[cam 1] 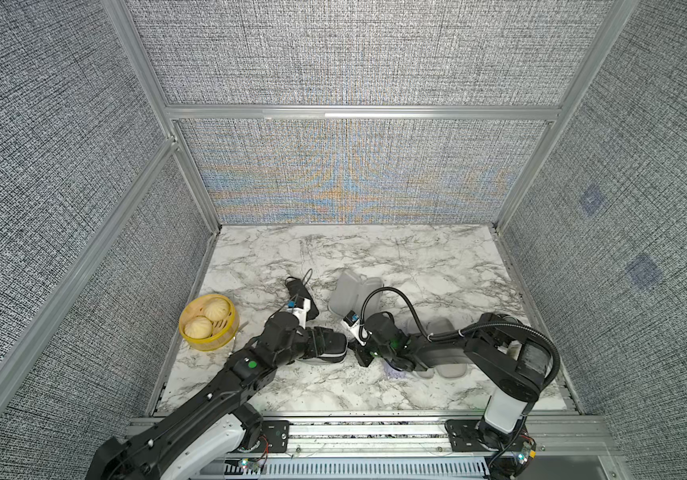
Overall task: Put umbrellas into zippered umbrella sleeves
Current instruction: Place the umbrella sleeve at the center of the board.
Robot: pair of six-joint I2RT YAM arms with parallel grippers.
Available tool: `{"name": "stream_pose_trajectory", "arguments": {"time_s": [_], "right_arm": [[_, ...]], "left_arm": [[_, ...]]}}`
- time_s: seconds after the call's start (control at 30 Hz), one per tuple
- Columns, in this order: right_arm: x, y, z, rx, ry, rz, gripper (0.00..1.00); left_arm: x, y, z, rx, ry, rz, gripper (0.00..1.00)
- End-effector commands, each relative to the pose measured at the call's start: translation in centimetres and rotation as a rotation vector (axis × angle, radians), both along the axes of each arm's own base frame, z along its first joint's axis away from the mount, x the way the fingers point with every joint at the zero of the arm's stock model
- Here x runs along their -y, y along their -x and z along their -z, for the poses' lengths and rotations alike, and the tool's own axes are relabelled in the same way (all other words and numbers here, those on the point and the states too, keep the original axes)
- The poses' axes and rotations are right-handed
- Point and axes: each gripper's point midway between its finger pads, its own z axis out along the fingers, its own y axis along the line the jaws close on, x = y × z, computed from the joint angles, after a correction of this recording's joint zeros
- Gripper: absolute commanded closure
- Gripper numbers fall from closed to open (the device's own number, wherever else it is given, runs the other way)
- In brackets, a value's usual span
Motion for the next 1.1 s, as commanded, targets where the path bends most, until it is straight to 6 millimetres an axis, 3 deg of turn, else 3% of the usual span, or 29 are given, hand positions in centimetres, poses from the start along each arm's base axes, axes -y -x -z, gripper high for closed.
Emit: {"name": "stream_pose_trajectory", "arguments": {"time_s": [0.0,0.13,0.23,0.43,0.6,0.67,0.73,0.9,1.07], "right_arm": [[-0.3,0.4,-0.5,-0.006,-0.021,-0.008,1.0],[-0.2,0.8,-0.4,-0.008,-0.028,-0.012,1.0],[-0.3,0.9,-0.3,-0.011,-0.036,-0.017,1.0],[-0.6,1.6,-0.1,-0.01,-0.043,-0.041,1.0],[-0.4,1.8,0.1,-0.008,-0.034,-0.039,1.0],[-0.3,1.8,0.1,-0.009,-0.036,-0.038,1.0],[-0.3,2.0,0.1,-0.014,-0.042,-0.045,1.0],[-0.8,2.4,-0.2,-0.016,-0.057,-0.084,1.0],[-0.7,3.8,-0.1,-0.03,-0.058,-0.141,1.0]], "left_arm": [[2.3,-1.0,-1.6,0.09,0.094,0.029,0.44],[1.2,0.0,0.6,0.071,0.147,-0.033,0.5],[-0.7,0.5,3.2,0.049,0.085,-0.097,0.5],[-2.3,1.5,6.4,-0.005,0.047,-0.141,0.5],[-1.6,1.5,5.1,0.007,0.051,-0.102,0.5],[-2.5,1.6,6.9,-0.035,0.026,-0.156,0.51],[-3.6,2.3,10.1,-0.09,0.002,-0.193,0.52],[-6.4,3.7,14.4,-0.128,-0.105,-0.328,0.58],[-6.8,3.7,15.9,-0.126,-0.171,-0.368,0.59]]}}
